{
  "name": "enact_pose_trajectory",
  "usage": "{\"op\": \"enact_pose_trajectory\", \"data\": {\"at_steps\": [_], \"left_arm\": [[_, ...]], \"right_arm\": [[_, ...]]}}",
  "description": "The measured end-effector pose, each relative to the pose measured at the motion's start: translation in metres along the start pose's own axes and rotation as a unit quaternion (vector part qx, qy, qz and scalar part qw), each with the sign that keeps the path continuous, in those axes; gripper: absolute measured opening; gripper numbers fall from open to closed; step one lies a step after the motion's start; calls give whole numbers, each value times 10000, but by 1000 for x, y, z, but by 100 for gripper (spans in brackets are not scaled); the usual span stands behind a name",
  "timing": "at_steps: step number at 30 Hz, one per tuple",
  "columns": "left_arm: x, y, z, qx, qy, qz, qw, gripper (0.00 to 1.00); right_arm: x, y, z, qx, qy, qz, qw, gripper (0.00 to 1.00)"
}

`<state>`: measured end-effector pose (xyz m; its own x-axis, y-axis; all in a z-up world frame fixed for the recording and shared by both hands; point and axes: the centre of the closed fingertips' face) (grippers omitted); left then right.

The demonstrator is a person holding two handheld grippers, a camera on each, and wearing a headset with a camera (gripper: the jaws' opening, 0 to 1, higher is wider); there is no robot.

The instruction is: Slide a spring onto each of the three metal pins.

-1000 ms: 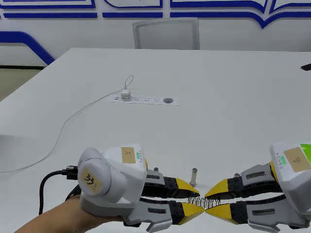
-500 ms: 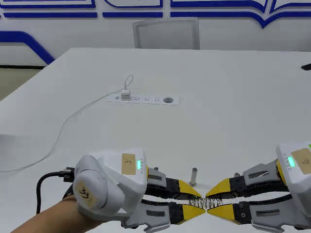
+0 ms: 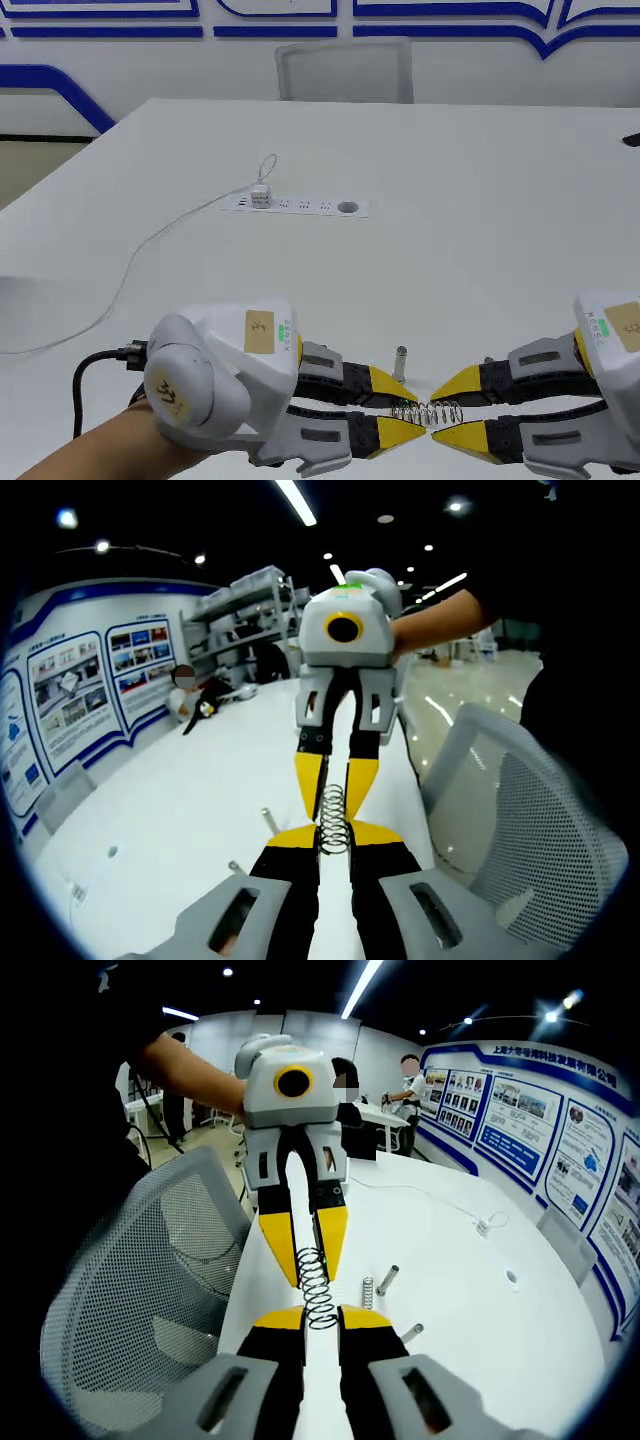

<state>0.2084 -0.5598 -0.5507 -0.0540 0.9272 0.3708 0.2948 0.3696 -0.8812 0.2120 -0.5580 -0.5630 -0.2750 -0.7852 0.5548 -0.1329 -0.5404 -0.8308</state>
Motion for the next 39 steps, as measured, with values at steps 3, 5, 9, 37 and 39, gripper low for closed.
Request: {"op": "enact_pose_trajectory", "data": {"at_steps": [3, 5, 9, 37, 39], "left_arm": [[0, 0, 1, -3, 8, -2, 10000, 9], [-1, 1, 2, -35, 14, -18, 10000, 9], [-1, 2, 2, -62, 9, -41, 10000, 9], [7, -12, 5, 37, -80, 231, 9997, 10], [6, -11, 6, 26, -64, 210, 9998, 10]], "right_arm": [[0, 0, -1, -26, -37, 15, 10000, 12], [0, 1, -2, -36, -52, -1, 10000, 12], [3, -3, -3, -102, -62, 92, 9999, 11], [14, -41, -18, -800, -516, 1039, 9900, 11], [14, -45, -21, -867, -596, 1144, 9879, 11]]}}
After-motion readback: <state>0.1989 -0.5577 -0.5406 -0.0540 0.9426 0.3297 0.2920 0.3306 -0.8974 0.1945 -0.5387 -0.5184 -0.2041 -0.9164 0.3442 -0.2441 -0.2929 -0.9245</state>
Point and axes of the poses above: the centre of the closed fingertips' face, and the gripper's own axes: x roughly backward along the fingers, z roughly to its right, y roughly out of its underside, and after that the axes turned 9 degrees about -x, right-handed
